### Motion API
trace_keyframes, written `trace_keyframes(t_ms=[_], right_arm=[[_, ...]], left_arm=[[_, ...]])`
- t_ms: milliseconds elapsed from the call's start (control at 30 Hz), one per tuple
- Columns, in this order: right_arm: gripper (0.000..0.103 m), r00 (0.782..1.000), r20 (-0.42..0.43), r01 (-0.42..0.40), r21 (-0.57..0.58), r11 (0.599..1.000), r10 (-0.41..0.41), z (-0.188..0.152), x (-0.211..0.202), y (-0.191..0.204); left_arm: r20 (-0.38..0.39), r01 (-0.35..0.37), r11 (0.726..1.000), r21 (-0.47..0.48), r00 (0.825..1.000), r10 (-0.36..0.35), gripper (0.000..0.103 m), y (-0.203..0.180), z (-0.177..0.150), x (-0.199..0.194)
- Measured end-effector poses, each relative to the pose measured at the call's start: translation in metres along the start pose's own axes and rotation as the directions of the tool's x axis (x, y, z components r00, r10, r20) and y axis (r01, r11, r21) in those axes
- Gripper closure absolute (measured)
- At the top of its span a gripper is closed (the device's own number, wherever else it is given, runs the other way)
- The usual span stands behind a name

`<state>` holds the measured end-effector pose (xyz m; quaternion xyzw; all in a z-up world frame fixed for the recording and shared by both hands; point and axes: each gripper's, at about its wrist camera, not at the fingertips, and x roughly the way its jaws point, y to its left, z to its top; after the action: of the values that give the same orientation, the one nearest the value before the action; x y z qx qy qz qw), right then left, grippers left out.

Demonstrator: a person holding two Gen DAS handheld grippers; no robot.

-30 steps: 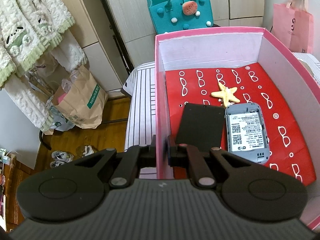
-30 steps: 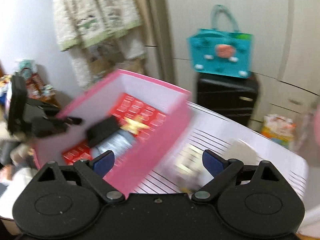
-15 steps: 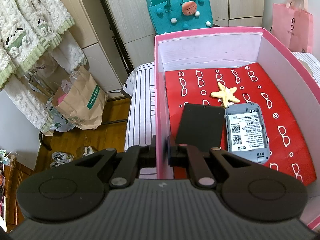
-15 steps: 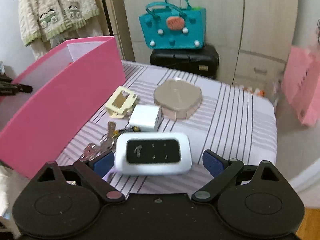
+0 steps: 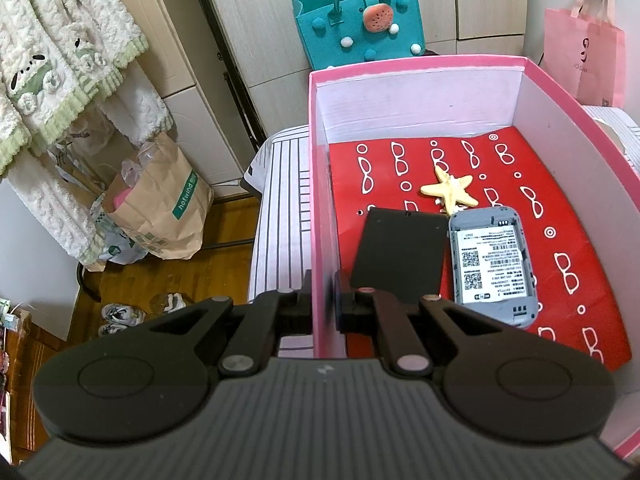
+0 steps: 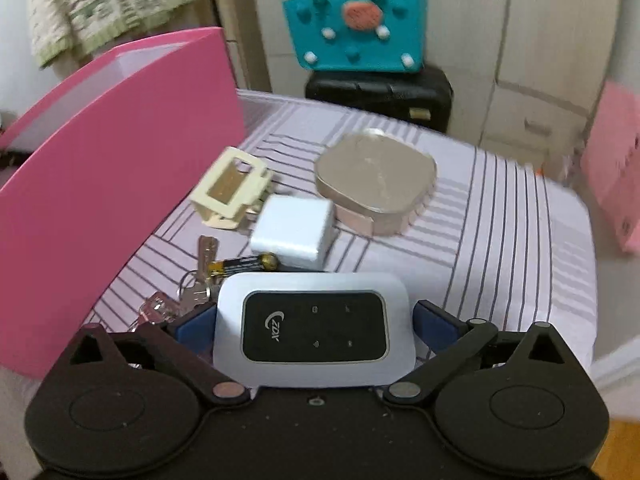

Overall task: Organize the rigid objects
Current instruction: 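Grasp the white wifi router with the right gripper, then place the white router into the pink box with the right gripper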

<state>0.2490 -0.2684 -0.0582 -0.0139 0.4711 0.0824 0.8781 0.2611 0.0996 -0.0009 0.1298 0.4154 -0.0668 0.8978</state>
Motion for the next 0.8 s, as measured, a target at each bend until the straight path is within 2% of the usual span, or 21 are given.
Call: trace_keyframes(t_ms=[133, 300, 400, 500, 600, 700, 800], right_arm=[[0.002, 1.000, -0.012, 0.018, 0.021, 1.000, -0.017, 0.000, -0.004, -0.001], [0.002, 0.998, 0.039, 0.044, 0.005, 0.999, -0.044, 0.003, -0.024, 0.007], [0.002, 0.997, 0.067, 0.025, 0.003, 1.000, -0.025, 0.012, -0.041, 0.016], [0.002, 0.991, 0.126, -0.037, -0.031, 0.999, 0.041, 0.028, -0.062, 0.037], [0.002, 0.976, 0.172, -0.116, -0.103, 0.988, 0.133, 0.049, -0.081, 0.067], [0.002, 0.955, 0.184, -0.201, -0.178, 0.963, 0.233, 0.072, -0.088, 0.098], [0.002, 0.950, 0.174, -0.211, -0.250, 0.945, 0.258, 0.090, -0.079, 0.128]], left_arm=[[0.001, 0.003, 1.000, -0.001, 1.000, -0.003, 0.096, 0.000, 0.000, 0.000], [0.002, 0.001, 1.000, 0.000, 1.000, -0.001, 0.096, 0.001, 0.000, 0.000], [0.000, 0.009, 1.000, -0.003, 1.000, -0.009, 0.096, 0.002, 0.001, 0.001], [0.003, 0.020, 1.000, -0.009, 1.000, -0.020, 0.096, 0.004, 0.000, 0.001], [0.006, 0.010, 1.000, -0.002, 1.000, -0.010, 0.096, 0.003, -0.001, 0.001], [0.014, -0.009, 1.000, 0.012, 1.000, 0.009, 0.096, -0.001, -0.001, 0.000], [0.016, -0.017, 1.000, 0.017, 1.000, 0.017, 0.096, -0.002, -0.001, 0.000]])
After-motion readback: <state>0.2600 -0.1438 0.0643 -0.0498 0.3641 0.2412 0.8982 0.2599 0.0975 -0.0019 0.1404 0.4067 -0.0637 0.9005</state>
